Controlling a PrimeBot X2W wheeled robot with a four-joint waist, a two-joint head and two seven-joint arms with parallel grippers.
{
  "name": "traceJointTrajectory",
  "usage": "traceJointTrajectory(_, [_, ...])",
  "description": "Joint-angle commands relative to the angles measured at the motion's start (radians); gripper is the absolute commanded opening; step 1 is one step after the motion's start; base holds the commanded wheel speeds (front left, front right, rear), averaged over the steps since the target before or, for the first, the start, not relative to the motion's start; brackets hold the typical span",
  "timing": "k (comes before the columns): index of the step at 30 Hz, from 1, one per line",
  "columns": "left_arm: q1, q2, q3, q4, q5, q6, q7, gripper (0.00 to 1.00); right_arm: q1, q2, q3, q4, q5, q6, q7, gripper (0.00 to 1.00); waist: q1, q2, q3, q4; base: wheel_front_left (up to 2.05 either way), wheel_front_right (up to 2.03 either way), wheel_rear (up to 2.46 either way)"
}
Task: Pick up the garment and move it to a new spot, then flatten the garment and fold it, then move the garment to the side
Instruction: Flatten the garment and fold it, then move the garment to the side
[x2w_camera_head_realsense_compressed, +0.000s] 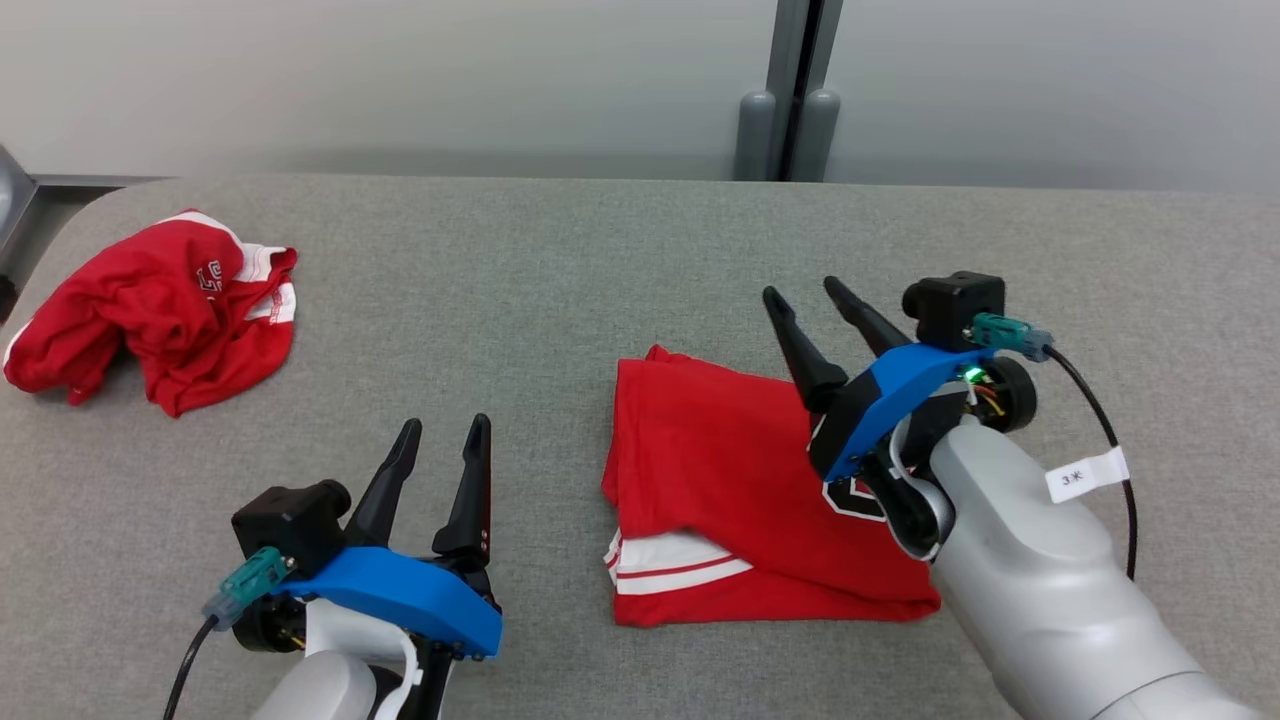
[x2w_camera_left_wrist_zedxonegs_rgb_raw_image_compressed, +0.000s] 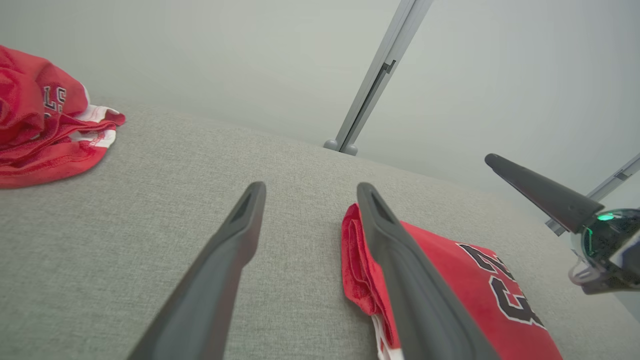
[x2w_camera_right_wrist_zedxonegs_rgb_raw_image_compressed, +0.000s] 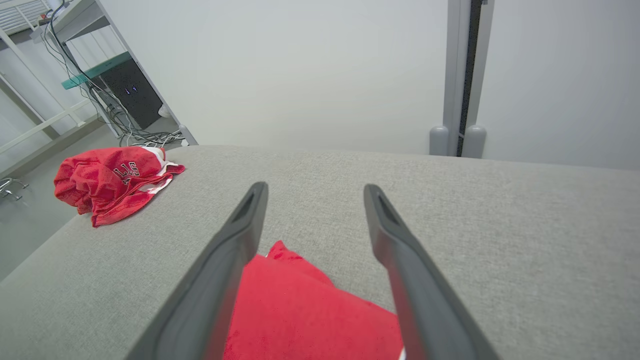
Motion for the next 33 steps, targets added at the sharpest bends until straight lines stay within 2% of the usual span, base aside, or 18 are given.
traceJointTrajectory(1, [-0.017, -0.004, 0.002, 0.005, 0.007, 0.003, -0.007, 1.0, 0.003, -0.012, -0.028, 0.012, -0.03, 0.0, -0.021, 1.0, 0.0, -0.0002, -0.015, -0.013, 0.0, 0.0, 0.0])
traceJointTrajectory(5, [-0.027, -0.014, -0.007, 0.034, 0.021, 0.003, -0.027, 1.0, 0.063, -0.027, -0.116, 0.003, -0.11, 0.0, -0.056, 1.0, 0.0, -0.0002, -0.038, -0.03, 0.0, 0.0, 0.0])
traceJointTrajectory(11, [-0.001, -0.015, 0.01, 0.09, 0.028, 0.011, -0.073, 1.0, 0.195, -0.035, -0.274, -0.102, -0.278, 0.0, -0.071, 1.0, 0.0, -0.0002, -0.068, -0.059, 0.0, 0.0, 0.0])
traceJointTrajectory(12, [-0.001, -0.015, 0.01, 0.09, 0.028, 0.011, -0.073, 1.0, 0.195, -0.035, -0.274, -0.102, -0.278, 0.0, -0.071, 1.0, 0.0, -0.0002, -0.068, -0.059, 0.0, 0.0, 0.0])
traceJointTrajectory(20, [0.047, -0.011, 0.039, 0.136, 0.035, 0.008, -0.113, 1.0, 0.445, 0.001, -0.479, -0.352, -0.452, 0.0, -0.062, 1.0, 0.0, -0.0002, -0.108, -0.067, 0.0, 0.0, 0.0])
traceJointTrajectory(23, [0.064, -0.008, 0.046, 0.15, 0.042, 0.009, -0.118, 1.0, 0.528, 0.005, -0.517, -0.441, -0.477, 0.0, -0.04, 1.0, 0.0, -0.0002, -0.12, -0.065, 0.0, 0.0, 0.0])
traceJointTrajectory(27, [0.086, -0.006, 0.05, 0.16, 0.047, 0.011, -0.123, 1.0, 0.617, 0.005, -0.521, -0.547, -0.452, 0.0, -0.019, 1.0, 0.0, -0.0002, -0.136, -0.061, 0.0, 0.0, 0.0])
traceJointTrajectory(33, [0.128, 0.005, 0.056, 0.153, 0.051, 0.023, -0.125, 1.0, 0.705, 0.005, -0.535, -0.656, -0.439, 0.0, 0.021, 1.0, 0.0, -0.0002, -0.148, -0.064, 0.0, 0.0, 0.0])
